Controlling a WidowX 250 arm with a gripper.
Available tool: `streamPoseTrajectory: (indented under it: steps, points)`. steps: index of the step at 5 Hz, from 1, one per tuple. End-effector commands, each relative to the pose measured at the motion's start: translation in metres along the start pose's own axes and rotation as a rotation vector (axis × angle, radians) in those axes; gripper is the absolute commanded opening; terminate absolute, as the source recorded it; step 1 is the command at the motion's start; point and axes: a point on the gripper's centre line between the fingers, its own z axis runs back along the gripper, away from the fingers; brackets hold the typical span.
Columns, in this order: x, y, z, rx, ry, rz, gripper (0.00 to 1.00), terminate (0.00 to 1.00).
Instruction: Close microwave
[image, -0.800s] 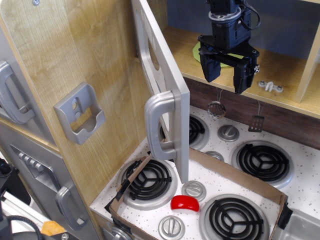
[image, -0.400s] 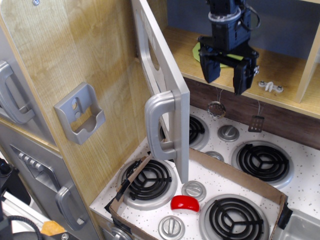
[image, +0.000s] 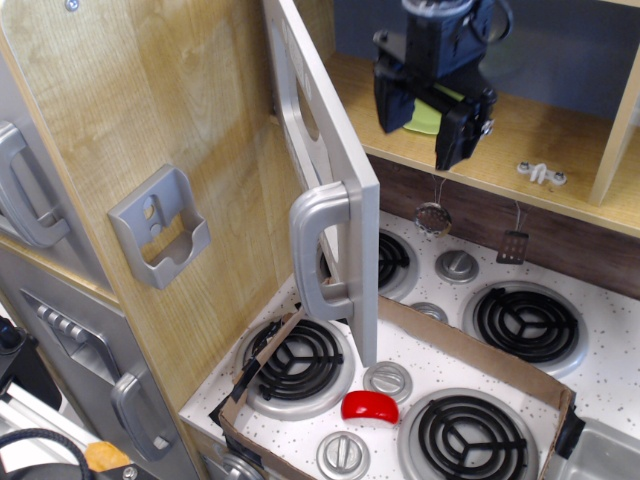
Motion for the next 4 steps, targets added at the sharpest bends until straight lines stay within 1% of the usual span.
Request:
streamPoseTrajectory:
  steps: [1,2,3,4]
  points:
    - [0.011,0.008,0.079,0.107,-0.102,0.024,1.00,0.00]
    - [0.003,0.013,0.110,0.137,-0.152,0.060,1.00,0.00]
    - [-0.008,0.022,0.134,0.137,-0.128,0.082,1.00,0.00]
    - [-0.024,0.032,0.150,0.134,-0.124,0.084,1.00,0.00]
